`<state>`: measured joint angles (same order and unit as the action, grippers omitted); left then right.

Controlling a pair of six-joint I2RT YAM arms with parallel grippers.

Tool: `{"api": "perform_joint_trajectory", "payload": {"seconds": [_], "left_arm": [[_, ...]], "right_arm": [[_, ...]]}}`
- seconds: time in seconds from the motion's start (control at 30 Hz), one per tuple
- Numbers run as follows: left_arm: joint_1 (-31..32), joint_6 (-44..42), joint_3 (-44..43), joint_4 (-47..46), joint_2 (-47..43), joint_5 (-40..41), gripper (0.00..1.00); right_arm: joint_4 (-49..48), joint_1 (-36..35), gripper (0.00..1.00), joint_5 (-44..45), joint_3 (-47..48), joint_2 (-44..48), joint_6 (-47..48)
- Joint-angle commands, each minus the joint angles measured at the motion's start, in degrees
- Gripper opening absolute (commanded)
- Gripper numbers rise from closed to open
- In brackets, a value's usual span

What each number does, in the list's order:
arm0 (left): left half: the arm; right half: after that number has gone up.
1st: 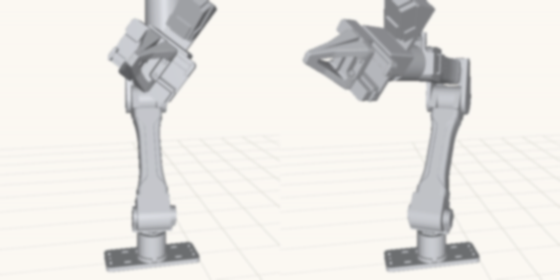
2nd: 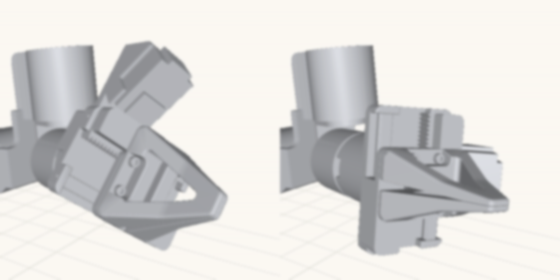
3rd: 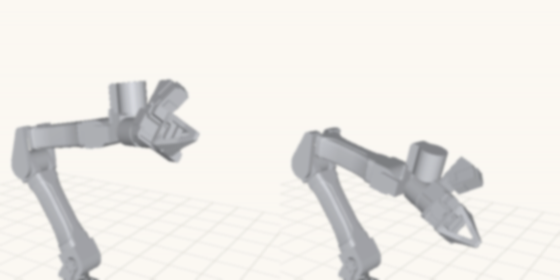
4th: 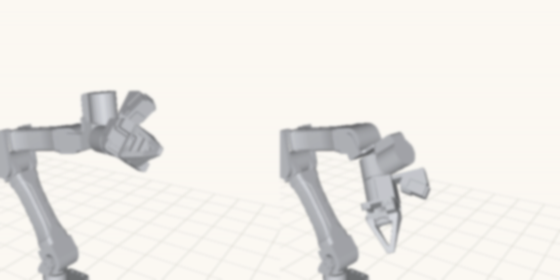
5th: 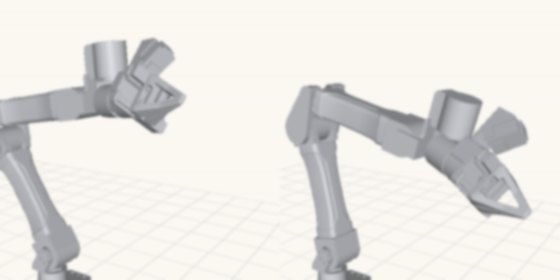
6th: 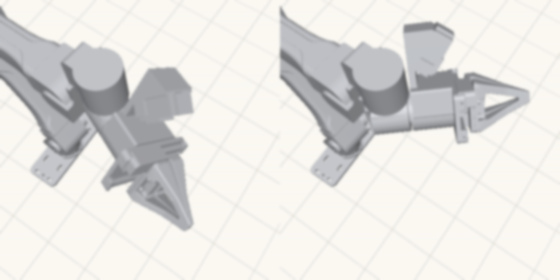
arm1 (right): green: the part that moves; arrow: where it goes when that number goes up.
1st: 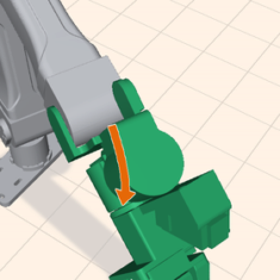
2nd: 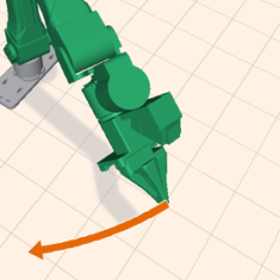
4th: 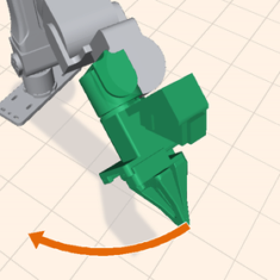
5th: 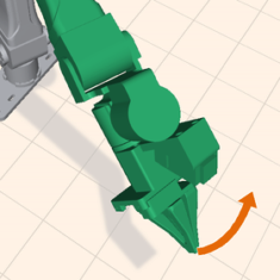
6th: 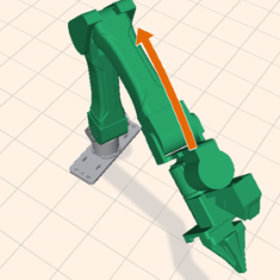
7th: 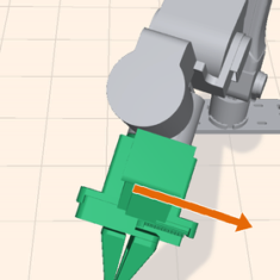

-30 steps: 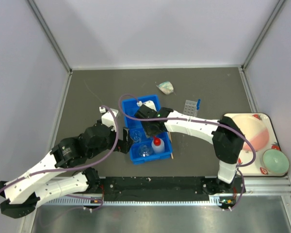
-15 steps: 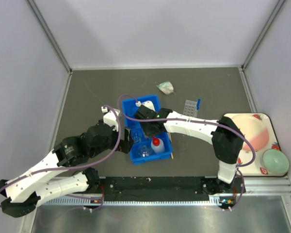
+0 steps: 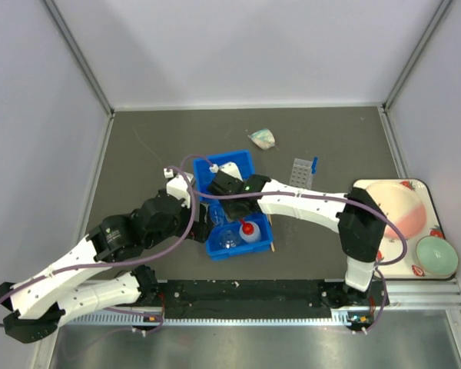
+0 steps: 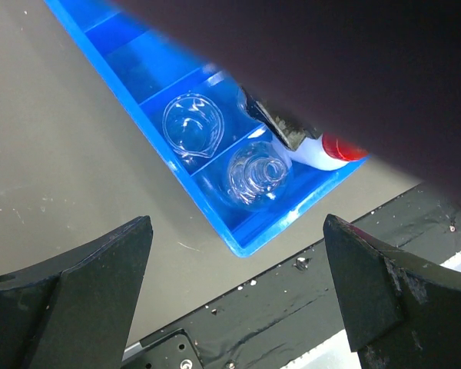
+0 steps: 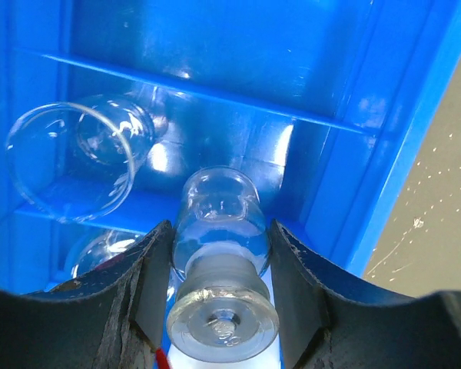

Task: Organize the chemistry lab equipment

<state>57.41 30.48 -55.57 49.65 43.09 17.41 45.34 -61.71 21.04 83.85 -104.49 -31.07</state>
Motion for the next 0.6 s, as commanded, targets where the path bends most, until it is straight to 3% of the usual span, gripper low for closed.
{"api": "perform_joint_trajectory", "payload": {"seconds": [0.0, 0.57], "left_arm": [[-0.2, -0.2, -0.2, -2.4, 0.2, -0.1, 0.98], [-0.2, 0.6, -0.3, -2.1, 0.3, -0.5, 0.98]], "right_arm": [[2.1, -1.8, 0.26, 3.0, 4.0, 5.7, 0.3], [3.5, -1.2, 0.27, 6.7, 10.3, 3.2, 3.2]]}}
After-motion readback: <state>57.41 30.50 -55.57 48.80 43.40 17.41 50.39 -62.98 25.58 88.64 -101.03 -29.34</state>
